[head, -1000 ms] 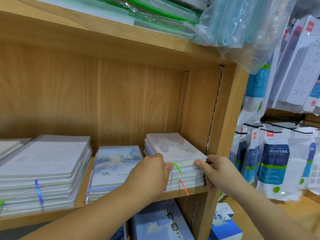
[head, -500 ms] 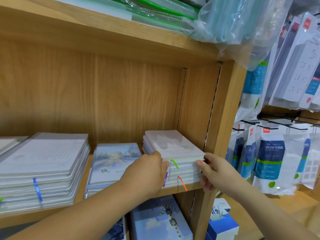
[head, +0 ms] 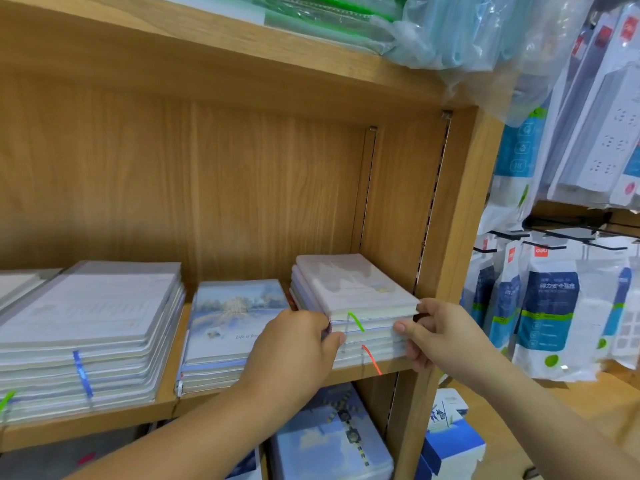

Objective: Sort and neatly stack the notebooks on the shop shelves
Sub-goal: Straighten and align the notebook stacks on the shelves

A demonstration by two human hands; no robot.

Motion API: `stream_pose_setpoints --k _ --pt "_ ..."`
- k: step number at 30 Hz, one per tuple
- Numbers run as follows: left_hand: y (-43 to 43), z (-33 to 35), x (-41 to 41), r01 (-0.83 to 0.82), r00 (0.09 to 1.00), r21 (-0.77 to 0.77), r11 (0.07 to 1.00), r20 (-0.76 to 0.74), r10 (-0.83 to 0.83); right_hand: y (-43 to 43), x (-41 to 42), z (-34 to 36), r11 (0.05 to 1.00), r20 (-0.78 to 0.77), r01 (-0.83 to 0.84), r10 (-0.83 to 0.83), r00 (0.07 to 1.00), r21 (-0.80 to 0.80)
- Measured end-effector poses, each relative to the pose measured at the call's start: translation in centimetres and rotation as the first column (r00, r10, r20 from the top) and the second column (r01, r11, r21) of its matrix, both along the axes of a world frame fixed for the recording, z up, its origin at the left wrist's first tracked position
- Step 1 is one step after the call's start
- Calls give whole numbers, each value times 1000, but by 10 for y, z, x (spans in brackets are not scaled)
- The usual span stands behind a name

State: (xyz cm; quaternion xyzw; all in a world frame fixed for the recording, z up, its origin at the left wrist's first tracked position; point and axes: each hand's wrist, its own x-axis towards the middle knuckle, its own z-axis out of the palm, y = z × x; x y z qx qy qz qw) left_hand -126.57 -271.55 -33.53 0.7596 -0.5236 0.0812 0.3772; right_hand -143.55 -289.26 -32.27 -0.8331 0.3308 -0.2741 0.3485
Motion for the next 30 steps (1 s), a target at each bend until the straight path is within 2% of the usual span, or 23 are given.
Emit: stream_pose_setpoints --k 4,9,15,21,24,27,30 --pt "-1 0 0 -4 1000 3 1000 15 4 0 1 -5 998 -34 20 -23 999 -66" --pt "1 4 0 -21 997 87 996 70 15 -4 -1 -4 1000 -59 7 -7 998 -4" --pt "-1 6 3 -42 995 143 989 95 29 -6 1 -3 999 -109 -6 1 994 -45" --pt "-3 9 5 -35 999 145 989 28 32 -7 0 3 999 -120 13 -17 993 -31" --pt "3 6 4 -54 998 174 983 52 45 -4 -3 1 1000 -157 2 -2 988 1" --pt "5 -4 -3 -83 994 189 978 90 67 1 -5 -4 999 -191 -18 10 982 -41" --pt "0 -9 -9 -90 995 178 980 66 80 2 -3 -3 998 -210 -19 5 978 -63"
